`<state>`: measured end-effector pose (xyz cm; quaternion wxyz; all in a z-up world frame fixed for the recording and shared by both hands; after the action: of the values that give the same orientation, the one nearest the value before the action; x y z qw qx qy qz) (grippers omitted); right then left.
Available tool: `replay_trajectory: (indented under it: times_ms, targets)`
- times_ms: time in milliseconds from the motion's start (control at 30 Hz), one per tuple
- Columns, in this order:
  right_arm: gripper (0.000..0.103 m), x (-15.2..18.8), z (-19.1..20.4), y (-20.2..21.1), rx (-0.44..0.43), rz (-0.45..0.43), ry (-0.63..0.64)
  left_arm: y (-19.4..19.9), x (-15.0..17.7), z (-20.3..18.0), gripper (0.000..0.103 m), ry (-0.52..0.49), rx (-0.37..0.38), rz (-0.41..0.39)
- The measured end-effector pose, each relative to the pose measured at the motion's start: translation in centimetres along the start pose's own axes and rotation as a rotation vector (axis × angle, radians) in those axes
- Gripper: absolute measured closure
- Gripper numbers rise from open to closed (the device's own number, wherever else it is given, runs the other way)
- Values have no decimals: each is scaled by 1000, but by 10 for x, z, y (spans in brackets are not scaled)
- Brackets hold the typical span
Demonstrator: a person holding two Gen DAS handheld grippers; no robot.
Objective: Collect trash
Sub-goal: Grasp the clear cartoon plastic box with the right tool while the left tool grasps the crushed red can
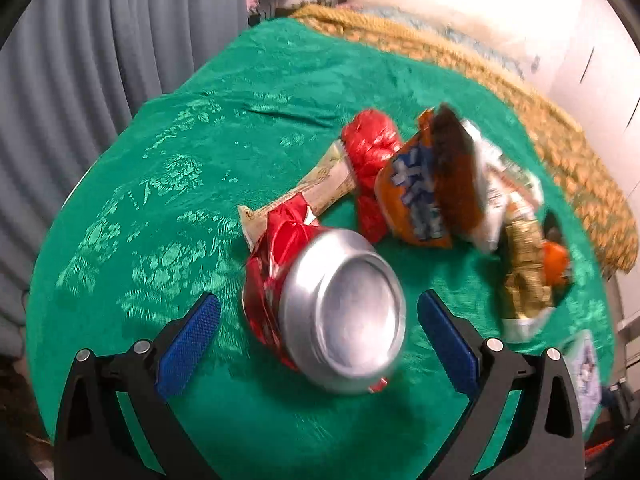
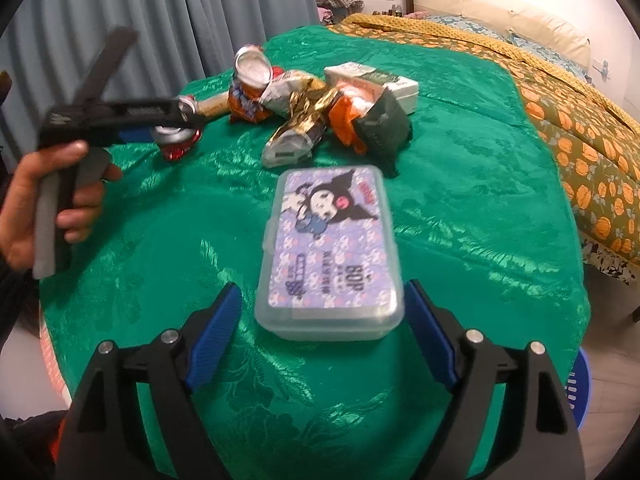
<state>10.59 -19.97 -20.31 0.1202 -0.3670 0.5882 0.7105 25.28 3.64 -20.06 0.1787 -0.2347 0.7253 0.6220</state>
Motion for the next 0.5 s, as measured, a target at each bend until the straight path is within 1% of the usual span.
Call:
replay_trajectory:
  times_ms: [67, 133, 167, 267, 333, 367, 400, 433, 467, 500]
  targets:
    - [22, -4, -4, 3, -4, -12, -6, -1, -2, 1, 6, -14, 2, 2]
    - [22, -8, -5, 3, -15, -15, -8, 1, -2, 2, 16, -25, 17, -1]
    - [21, -10, -4, 1, -25, -11, 0, 2, -2, 1, 22, -34, 23, 1]
    - [18, -15, 6, -11, -50, 27, 50, 6, 1, 0, 24, -72, 37, -9]
    - [18, -18, 9, -18, -28, 38, 68, 12, 7, -4, 24, -112, 59, -8]
    - [20, -18, 7, -20, -21, 44, 62, 18, 13, -8, 24, -141, 78, -4]
    - [25, -19, 5, -20, -14, 48, 50, 23, 18, -12, 24, -164, 97, 0]
    - [38, -19, 2, -20, -2, 51, 38, 31, 26, -18, 24, -200, 134, 9]
    - [41, -19, -1, -19, -1, 57, 32, 39, 35, -25, 24, -236, 177, 22]
    - [41, -18, -4, -18, -7, 63, 27, 44, 41, -30, 24, -262, 207, 32]
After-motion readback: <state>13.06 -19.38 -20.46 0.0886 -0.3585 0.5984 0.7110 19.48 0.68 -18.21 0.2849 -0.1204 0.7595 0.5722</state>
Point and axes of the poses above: each gripper's, at about its wrist camera, not at the fingertips, and y roughly against the way its jaws point, z to its left, x to its underside, the point moved 6 cm from there along -y, roughly the way its jaws point, and after that the axes turned 9 degrees about y, right-handed, at the moved point
